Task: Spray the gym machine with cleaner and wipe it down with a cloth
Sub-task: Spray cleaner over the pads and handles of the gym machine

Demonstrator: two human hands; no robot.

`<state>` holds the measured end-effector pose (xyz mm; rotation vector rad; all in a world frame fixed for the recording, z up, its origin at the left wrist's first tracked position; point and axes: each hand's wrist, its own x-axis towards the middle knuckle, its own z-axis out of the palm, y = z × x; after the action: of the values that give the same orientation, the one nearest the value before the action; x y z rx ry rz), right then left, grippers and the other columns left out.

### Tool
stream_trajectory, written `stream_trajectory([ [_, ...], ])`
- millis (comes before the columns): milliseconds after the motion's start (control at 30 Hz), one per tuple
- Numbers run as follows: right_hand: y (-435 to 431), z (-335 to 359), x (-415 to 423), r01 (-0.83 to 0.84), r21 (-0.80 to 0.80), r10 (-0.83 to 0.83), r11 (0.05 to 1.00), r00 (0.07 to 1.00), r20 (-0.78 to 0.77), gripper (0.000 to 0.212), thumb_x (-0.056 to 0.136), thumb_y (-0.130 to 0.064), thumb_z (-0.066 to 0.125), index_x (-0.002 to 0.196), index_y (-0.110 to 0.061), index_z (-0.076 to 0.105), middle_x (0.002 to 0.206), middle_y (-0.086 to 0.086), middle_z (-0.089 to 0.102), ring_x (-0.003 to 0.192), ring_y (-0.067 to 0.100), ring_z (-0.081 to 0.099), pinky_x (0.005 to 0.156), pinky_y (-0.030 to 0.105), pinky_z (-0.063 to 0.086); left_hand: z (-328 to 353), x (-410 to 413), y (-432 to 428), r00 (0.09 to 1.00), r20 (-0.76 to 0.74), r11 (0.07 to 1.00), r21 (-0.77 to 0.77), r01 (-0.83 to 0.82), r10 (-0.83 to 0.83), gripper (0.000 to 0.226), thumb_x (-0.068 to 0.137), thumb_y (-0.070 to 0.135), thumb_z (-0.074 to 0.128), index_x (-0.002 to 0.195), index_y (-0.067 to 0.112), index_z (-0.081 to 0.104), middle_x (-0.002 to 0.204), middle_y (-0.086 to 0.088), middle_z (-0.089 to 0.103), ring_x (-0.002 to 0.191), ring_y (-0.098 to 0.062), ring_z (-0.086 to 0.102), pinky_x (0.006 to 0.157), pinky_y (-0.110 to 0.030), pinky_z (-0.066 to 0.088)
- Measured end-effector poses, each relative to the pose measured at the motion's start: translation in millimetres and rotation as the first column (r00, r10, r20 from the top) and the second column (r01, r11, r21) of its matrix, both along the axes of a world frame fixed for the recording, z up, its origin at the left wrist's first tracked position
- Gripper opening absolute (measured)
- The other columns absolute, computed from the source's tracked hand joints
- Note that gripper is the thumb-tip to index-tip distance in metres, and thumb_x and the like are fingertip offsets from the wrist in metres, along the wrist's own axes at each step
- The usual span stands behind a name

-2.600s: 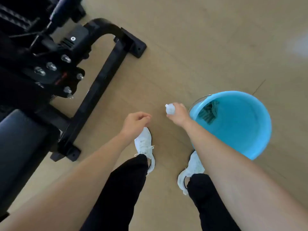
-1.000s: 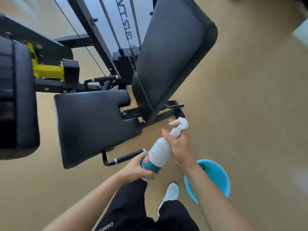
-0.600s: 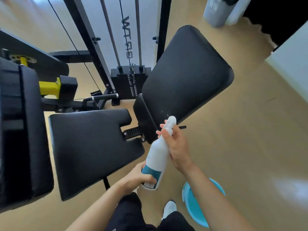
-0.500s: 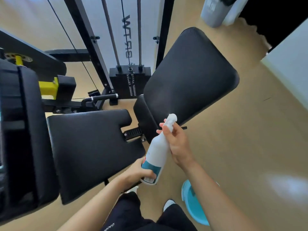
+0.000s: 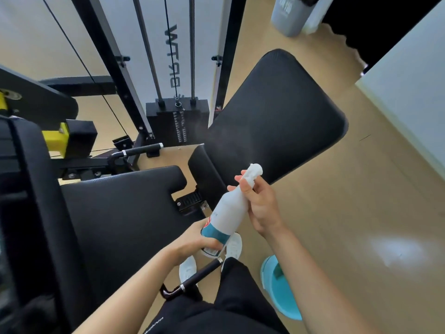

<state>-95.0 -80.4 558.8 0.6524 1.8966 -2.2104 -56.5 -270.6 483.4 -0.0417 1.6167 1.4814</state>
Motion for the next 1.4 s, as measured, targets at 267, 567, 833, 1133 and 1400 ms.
stream_trajectory([
  [267,18,8,-17,0.151,0.103,-0.14,0.983,0.984,-0.108,0.032,0.1,-0.015,0.065,0.13,-0.017,0.054,0.135,-0.011,0.055,0.101,0.026,0.075,0.089,0.04,0.06,4,-20,24,0.975,-0.062,0.977,-0.001,-0.215,0.214,0.067,0.057,0.035,0.089,0.118,0.023,0.066,0.114,-0.009,0.066,0.103,-0.028,0.07,0.082,-0.038,0.064],
  [567,22,14,-38,0.374,0.422,-0.324,0.826,0.927,-0.188,0.018,0.102,-0.023,0.058,0.089,-0.029,0.046,0.084,0.016,0.068,0.064,0.015,0.074,0.071,0.032,0.056,11,-36,51,0.975,-0.203,0.994,-0.048,-0.101,0.089,0.067,0.054,0.041,0.088,0.115,0.025,0.063,0.112,-0.001,0.064,0.106,-0.022,0.066,0.083,-0.034,0.064],
  [833,29,1,-20,0.376,0.413,-0.376,0.83,0.923,-0.086,0.008,0.098,-0.015,0.06,0.098,-0.016,0.053,0.092,0.002,0.067,0.064,0.018,0.074,0.066,0.032,0.058,5,-16,53,0.994,-0.103,0.998,-0.051,-0.048,0.042,0.052,0.068,0.016,0.089,0.114,0.016,0.065,0.108,-0.01,0.067,0.092,-0.022,0.073,0.077,-0.038,0.065],
  [1133,23,-20,-10,0.186,0.513,-0.205,0.838,0.978,-0.02,0.019,0.1,-0.022,0.064,0.114,-0.015,0.053,0.101,0.001,0.065,0.072,0.006,0.074,0.055,0.017,0.056,-9,6,41,0.999,-0.023,0.996,-0.076,-0.04,0.039,0.047,0.073,0.012,0.088,0.115,0.013,0.066,0.104,-0.011,0.069,0.082,-0.015,0.072,0.071,-0.023,0.058],
  [1400,7,-60,-13,0.028,0.442,-0.141,0.897,0.964,0.225,0.017,0.101,-0.026,0.061,0.105,-0.012,0.052,0.1,0.01,0.068,0.063,0.012,0.075,0.06,0.026,0.059,-28,35,32,0.984,0.126,0.986,-0.126,-0.112,0.128,0.064,0.055,0.033,0.088,0.11,0.008,0.067,0.094,-0.009,0.073,0.079,-0.016,0.072,0.074,-0.032,0.063],
])
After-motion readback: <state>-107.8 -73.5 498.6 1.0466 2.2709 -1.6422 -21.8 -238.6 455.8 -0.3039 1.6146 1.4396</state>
